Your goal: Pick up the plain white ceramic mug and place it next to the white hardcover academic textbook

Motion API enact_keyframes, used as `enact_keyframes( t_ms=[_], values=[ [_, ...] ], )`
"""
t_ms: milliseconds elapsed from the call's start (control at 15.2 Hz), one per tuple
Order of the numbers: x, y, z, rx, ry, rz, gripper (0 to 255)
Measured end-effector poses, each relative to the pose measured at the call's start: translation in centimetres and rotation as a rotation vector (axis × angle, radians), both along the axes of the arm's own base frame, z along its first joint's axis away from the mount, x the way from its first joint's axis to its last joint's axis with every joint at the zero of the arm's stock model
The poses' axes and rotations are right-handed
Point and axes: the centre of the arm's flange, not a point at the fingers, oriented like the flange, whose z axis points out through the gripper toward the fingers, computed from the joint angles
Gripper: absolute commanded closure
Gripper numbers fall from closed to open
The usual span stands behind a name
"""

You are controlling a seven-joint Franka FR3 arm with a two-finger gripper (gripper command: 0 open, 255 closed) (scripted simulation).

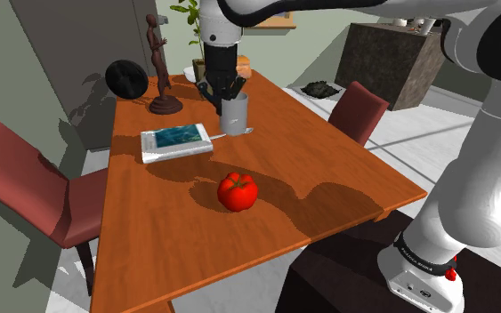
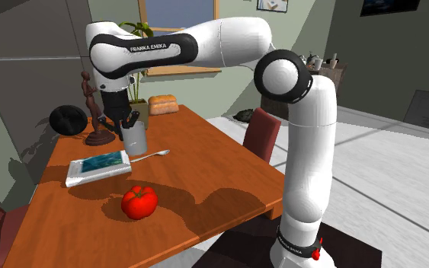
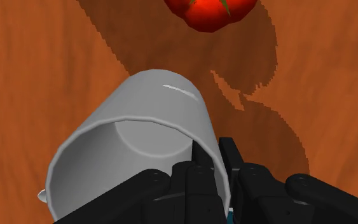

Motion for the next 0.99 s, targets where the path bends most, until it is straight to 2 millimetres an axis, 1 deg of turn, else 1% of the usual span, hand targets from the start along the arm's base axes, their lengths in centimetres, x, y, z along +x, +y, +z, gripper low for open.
enact_keyframes(
  t_ms=[264,792,990],
  values=[
    [0.3,0.6,-2.1,0.000,0.000,-0.001,255],
    [0.3,0.6,-6.1,0.000,0.000,-0.001,255],
    [0.3,0.7,-7.8,0.000,0.000,-0.001,255]
  ],
)
